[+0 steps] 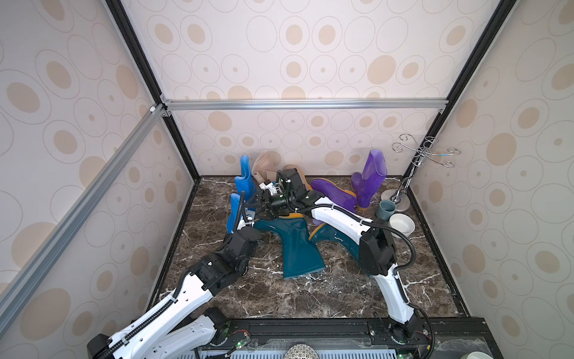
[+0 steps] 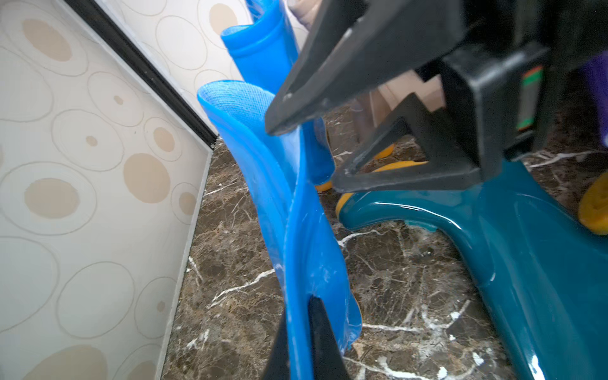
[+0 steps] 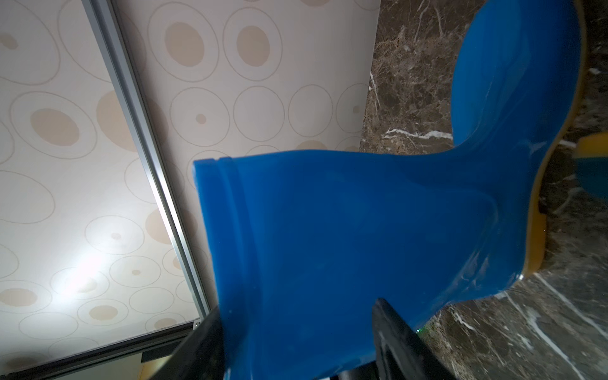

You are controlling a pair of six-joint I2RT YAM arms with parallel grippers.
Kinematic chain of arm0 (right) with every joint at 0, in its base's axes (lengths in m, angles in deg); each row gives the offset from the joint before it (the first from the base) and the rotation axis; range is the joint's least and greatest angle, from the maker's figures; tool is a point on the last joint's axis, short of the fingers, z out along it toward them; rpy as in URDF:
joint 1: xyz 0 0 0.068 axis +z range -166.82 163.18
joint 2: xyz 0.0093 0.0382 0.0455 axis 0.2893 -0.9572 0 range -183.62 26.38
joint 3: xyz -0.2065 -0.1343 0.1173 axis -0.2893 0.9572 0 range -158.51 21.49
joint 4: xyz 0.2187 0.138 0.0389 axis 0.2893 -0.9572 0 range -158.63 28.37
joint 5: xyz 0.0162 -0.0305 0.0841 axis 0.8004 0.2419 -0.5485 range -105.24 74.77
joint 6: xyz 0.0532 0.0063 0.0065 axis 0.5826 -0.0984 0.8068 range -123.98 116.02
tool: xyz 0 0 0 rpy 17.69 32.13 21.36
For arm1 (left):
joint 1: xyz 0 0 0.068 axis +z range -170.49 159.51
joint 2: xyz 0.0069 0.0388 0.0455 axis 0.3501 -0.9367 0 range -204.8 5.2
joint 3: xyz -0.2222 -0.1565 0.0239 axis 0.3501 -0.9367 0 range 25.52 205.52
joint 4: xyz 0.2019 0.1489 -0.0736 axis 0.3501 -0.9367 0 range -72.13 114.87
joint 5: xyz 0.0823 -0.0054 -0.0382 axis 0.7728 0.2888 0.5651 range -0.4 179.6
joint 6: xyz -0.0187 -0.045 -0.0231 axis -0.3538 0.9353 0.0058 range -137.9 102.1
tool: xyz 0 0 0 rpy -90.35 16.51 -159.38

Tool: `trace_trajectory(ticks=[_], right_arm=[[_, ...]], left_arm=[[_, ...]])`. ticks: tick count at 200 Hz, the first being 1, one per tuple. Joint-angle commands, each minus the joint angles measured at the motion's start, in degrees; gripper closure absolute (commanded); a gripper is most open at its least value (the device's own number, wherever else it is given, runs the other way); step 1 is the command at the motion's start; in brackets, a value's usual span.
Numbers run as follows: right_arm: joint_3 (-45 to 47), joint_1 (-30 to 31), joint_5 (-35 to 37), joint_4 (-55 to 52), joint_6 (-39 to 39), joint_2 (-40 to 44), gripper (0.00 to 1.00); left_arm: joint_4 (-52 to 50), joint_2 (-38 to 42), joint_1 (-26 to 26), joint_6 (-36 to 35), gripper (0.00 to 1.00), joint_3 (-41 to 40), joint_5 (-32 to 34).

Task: Match and arrange rain boots in pairs
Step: Pair a pair of rain boots at the center of the board.

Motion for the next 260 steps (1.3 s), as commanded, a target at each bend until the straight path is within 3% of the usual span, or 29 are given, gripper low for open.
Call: trace_trajectory(ticks=[1,56,121,167,260], right_arm=[[3.4,-1.6,0.3,6.3,-0.3,6.4,0.28],[11.6,-5.7,3.6,0.6,-12.2,15.7,0.27],[22.8,-9.2,5.1,-0.6,-16.7,23.3,0.28],[23.9,-10.7,6.3,-2.1,-18.3,24.1,0.29],[24.7,-12.8,8.2,-3.0,-20.6,24.7,0.29]], left_arm=[[-3.2,1.7,3.5,-1.4,1.0,6.5,3.1],[-0.2,-2.2,18.4,-13.6,1.0,13.3,-4.8],[10.8,-14.4,31.1,-26.5,1.0,19.4,-15.9],[21.0,-22.5,33.4,-30.3,1.0,21.7,-21.4],[41.9,-30.9,35.2,-34.7,1.0,16.4,-28.7]])
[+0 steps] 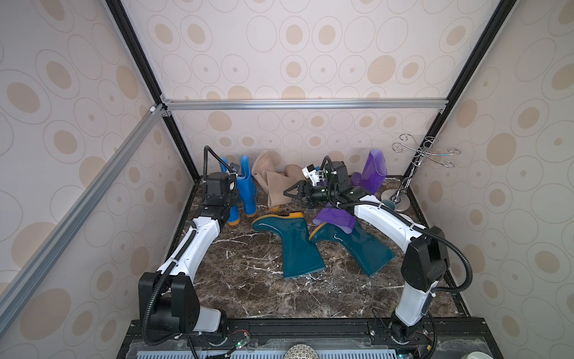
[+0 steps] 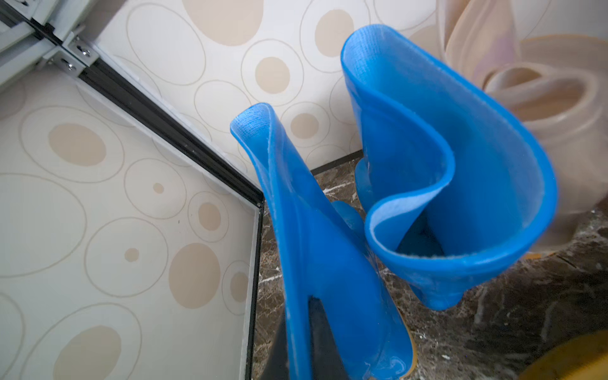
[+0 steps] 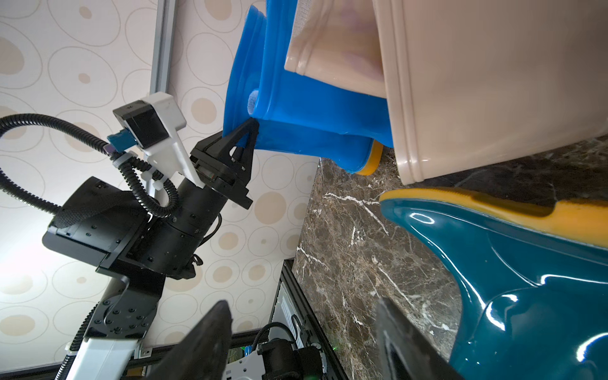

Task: Match and arrange rain boots in pairs
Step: Pair a pair of rain boots at the center of the board.

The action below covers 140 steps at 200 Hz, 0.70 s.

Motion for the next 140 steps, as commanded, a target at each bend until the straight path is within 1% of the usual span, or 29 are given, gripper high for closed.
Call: trace_trajectory(ticks=[1,27,38,41,48,49,53,57,63,67,75,83,99,102,105,118,131,140], right_arm=[[1.0,-0.5,0.7,-0.6,-0.8,2.0,0.29],[1.2,-0.6,0.4,-0.1,-0.3,1.4,0.29],[1.4,-0.7,0.3,0.2,-0.3,1.4,0.29],[1.4,-0.6,0.2,0.3,-0.4,1.4,0.29],[1.6,-0.6,0.3,0.3,-0.7,1.6,0.29],[1.6,-0.7,0.3,0.2,-0.8,1.6,0.29],[1.6,-0.6,0.4,-0.1,-1.2,1.7,0.29],[1.6,-0.7,0.6,-0.5,-1.7,1.8,0.29],[1.4,-0.7,1.0,-1.3,-2.6,2.0,0.29],[1.3,-0.6,1.2,-2.0,-3.3,2.2,0.29],[1.0,-0.7,1.9,-3.6,-4.9,2.5,0.29],[0.5,-0.7,2.9,-5.6,-6.6,2.8,0.28],[-0.9,-0.7,4.7,-10.4,-10.2,3.3,0.28],[-1.1,-0.6,5.2,-11.2,-10.8,3.5,0.28],[-1.2,-0.6,5.6,-12.0,-11.3,3.7,0.28],[-1.8,-0.6,7.6,-15.2,-14.0,4.8,0.28],[-1.9,-0.6,10.0,-17.9,-16.3,6.0,0.28],[-1.4,-0.7,12.0,-19.5,-17.7,7.0,0.28]], left_arm=[[12.0,0.2,0.6,-2.7,1.0,-0.3,-2.3],[12.2,-1.1,0.8,-2.5,1.0,-0.9,-3.0],[12.3,-0.8,0.8,-2.3,0.99,-1.7,-1.9],[12.4,-0.6,0.8,-2.2,0.96,-2.1,-1.6],[12.8,0.2,0.9,-1.8,0.74,-3.1,-0.5],[12.9,0.3,0.8,-1.7,0.73,-3.2,-0.3],[13.1,0.9,0.8,-1.4,0.56,-3.8,0.1],[13.1,1.5,0.8,-1.1,0.43,-4.2,0.2],[13.3,2.6,0.8,-0.8,0.34,-5.0,0.5],[13.4,3.3,0.8,-0.4,0.29,-5.3,0.8],[13.1,4.6,0.8,0.3,0.25,-5.8,1.0],[12.4,5.6,0.8,0.8,0.17,-5.8,1.4],[9.6,6.9,0.8,2.5,0.15,-4.7,1.0],[8.9,7.0,0.8,2.9,0.1,-4.2,1.0],[8.3,7.1,0.8,3.5,0.08,-3.9,1.2],[4.7,7.7,0.8,5.7,0.06,-1.5,1.3],[1.1,8.3,0.7,8.3,0.01,0.8,1.6],[-2.0,8.7,0.7,9.7,0.0,2.7,0.7]])
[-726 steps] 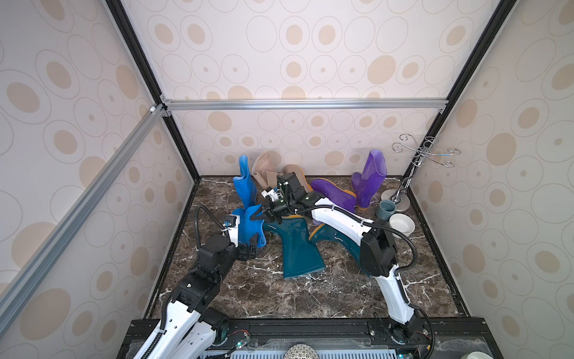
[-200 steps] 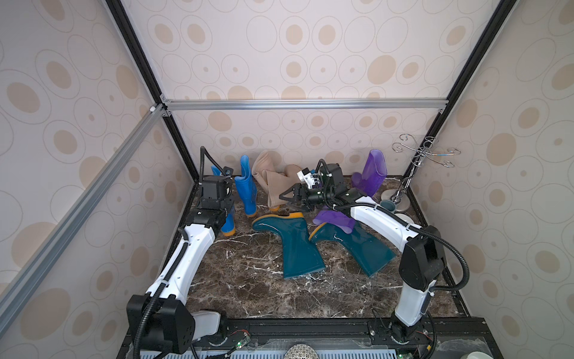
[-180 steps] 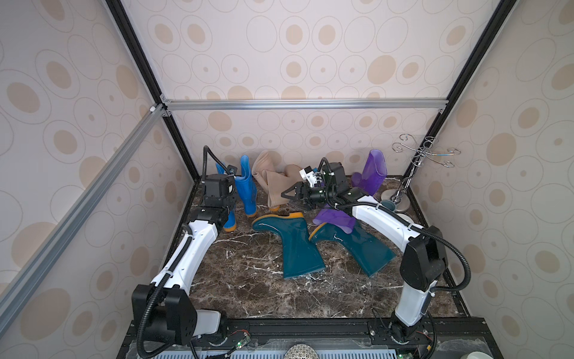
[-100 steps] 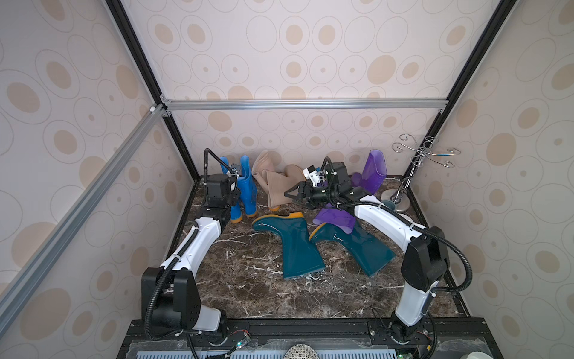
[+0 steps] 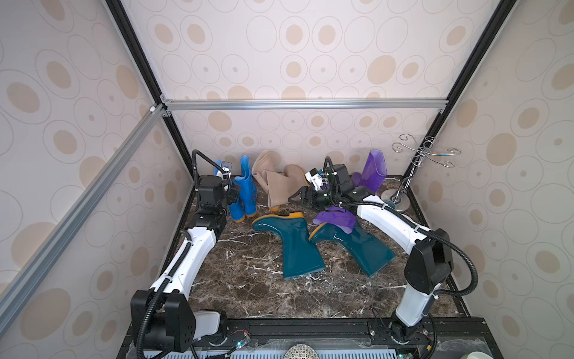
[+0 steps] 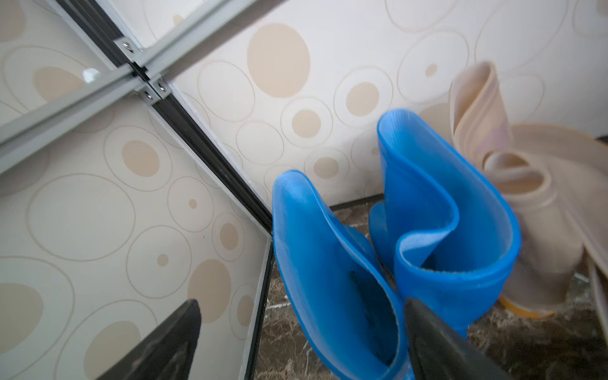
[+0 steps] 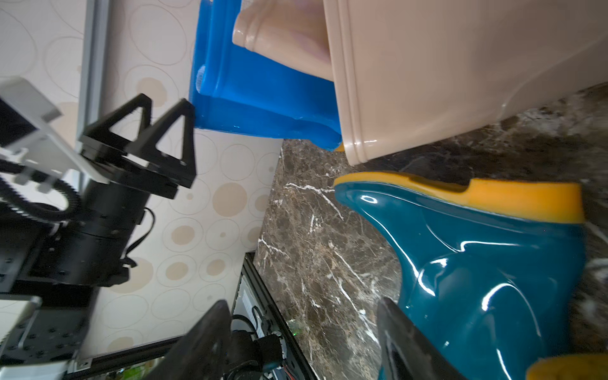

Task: Match and arrange rain boots in pairs
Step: Pair a pair of rain boots at the center of the board.

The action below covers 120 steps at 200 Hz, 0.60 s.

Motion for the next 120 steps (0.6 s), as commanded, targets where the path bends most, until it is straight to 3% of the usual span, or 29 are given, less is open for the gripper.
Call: trace_trajectory(ticks=[1,53,120], right_arm=[[-1.6,-0.4,5.7,-7.5,-6.6,4.5,0.28],[0.5,-0.5,14.3,-14.6,-12.6,9.6,0.27],[5.3,-0.8,24.0,-20.0,-17.9,16.5,0.27]], left_arm=[[-7.8,1.8,0.3,5.2,0.0,5.7,-0.3],[-18.0,6.5,-4.0,9.6,0.0,8.5,-2.4],[-27.0,5.2,-20.1,15.5,0.0,13.6,3.9]])
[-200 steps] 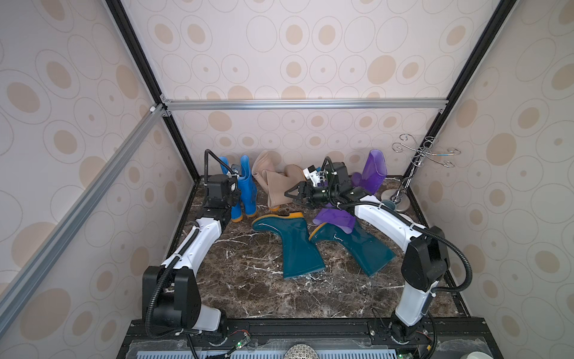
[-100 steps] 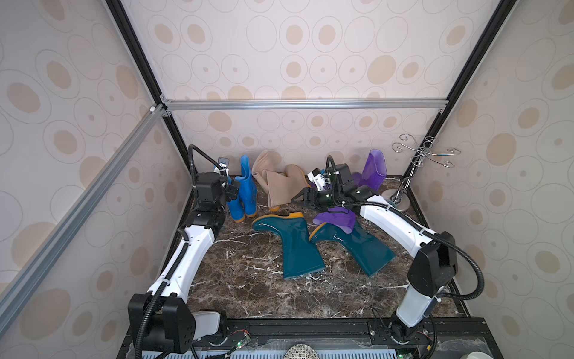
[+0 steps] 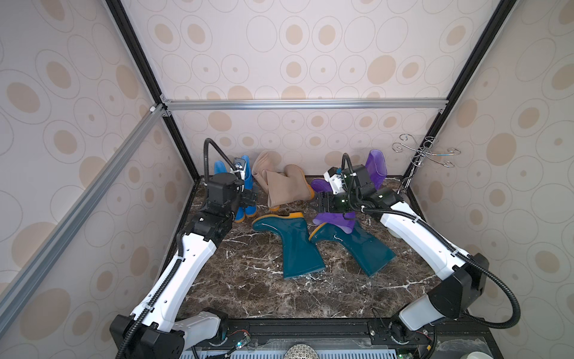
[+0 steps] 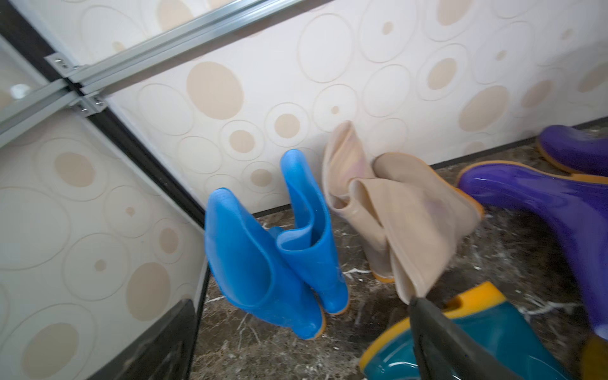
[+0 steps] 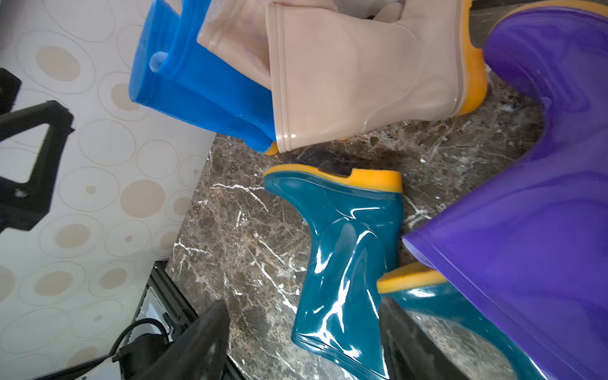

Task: Match and arrange rain boots in pairs
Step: Pair a pair of rain boots at the center of the board, then pick up the rain boot at the center of the board.

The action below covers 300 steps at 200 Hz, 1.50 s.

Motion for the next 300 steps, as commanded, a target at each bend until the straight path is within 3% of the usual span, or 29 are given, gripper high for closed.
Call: trace_trajectory(ticks=[1,53,112,143,190,256,277,300], right_arm=[[1.6,-0.5,5.8,-4.7,-3.9,2.5,0.27],[2.5,-0.5,11.3,-6.2,-7.0,1.5,0.27],[1.2,0.0,13.2,-4.7,-11.6,-3.1,0.27],[-0.7,0.1,15.7,-6.3,-14.4,-6.3,0.27],[-1.4,0.0,16.1,-7.5,-14.8,-8.4,0.27],[-0.8,-0.5,16.3,-6.5,-15.7,-9.6,0.27],[-1.0,-0.5,16.5,-6.7,-15.8,-9.8,0.27],[-0.8,-0.6,17.3,-7.3,-15.8,-9.6,0.28]], left_arm=[[-4.9,-0.6,-4.0,4.3,0.0,3.5,2.4],[-2.0,-7.6,-10.6,12.7,0.0,3.6,-0.5],[1.6,-17.0,-11.2,22.6,0.0,3.0,0.2],[3.4,-22.2,-11.0,24.8,0.0,3.2,-0.7],[4.3,-28.7,-9.9,27.9,0.0,4.4,3.0],[10.1,-34.1,-8.6,26.9,0.01,4.6,4.5],[13.3,-35.3,-8.4,24.8,0.14,4.9,2.2],[14.8,-35.9,-8.3,22.8,0.49,6.4,-1.6]])
